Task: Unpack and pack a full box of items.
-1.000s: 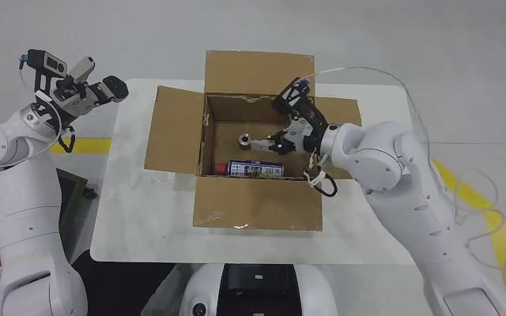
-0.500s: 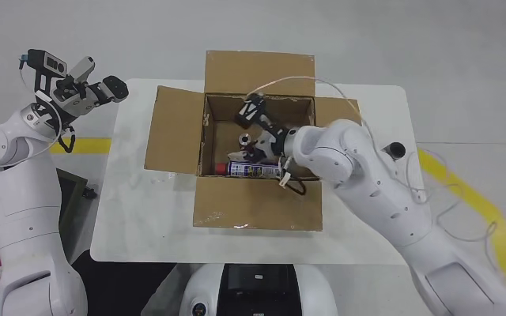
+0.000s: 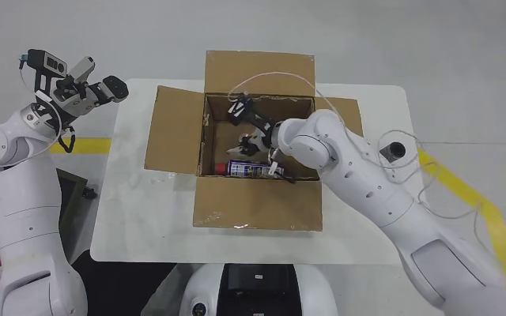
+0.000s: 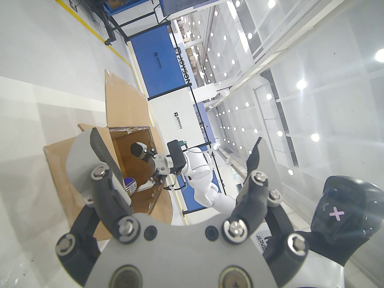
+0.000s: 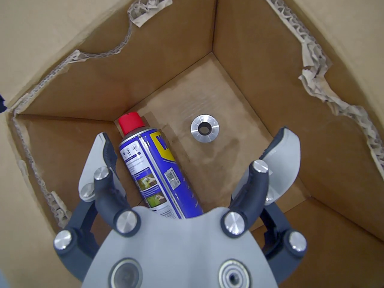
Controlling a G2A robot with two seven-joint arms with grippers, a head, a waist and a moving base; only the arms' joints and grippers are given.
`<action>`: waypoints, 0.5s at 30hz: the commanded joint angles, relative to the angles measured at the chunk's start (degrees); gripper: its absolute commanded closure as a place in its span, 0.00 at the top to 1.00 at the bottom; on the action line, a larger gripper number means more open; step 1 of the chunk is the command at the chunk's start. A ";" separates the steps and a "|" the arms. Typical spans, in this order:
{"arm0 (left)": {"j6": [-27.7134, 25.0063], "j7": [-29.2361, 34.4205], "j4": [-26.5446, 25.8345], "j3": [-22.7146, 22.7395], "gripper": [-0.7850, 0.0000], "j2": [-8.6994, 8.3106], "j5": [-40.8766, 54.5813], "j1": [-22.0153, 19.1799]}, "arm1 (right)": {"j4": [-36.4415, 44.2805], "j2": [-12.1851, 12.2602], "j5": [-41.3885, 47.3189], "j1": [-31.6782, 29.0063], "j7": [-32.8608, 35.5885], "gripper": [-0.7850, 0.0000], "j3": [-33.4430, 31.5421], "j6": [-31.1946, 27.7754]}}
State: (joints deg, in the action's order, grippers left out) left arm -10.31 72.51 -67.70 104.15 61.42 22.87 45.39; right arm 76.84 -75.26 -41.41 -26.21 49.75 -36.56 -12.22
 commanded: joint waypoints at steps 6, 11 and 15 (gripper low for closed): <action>0.00 0.00 0.00 0.00 1.00 0.00 0.00 0.00 | -5.86 -2.36 0.07 2.44 -1.15 0.98 2.76 -0.37; 0.00 0.00 0.00 0.00 1.00 0.00 0.00 0.00 | -9.76 -3.79 0.45 3.75 -2.55 0.91 3.63 -0.98; 0.00 0.00 0.00 0.00 1.00 0.00 0.00 0.00 | -12.98 -4.85 0.60 4.26 -3.09 0.85 4.40 -1.39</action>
State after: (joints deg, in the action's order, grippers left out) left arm -10.31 72.51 -67.70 104.15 61.42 22.87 45.39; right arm 64.57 -79.89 -40.80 -22.05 46.75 -32.33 -13.53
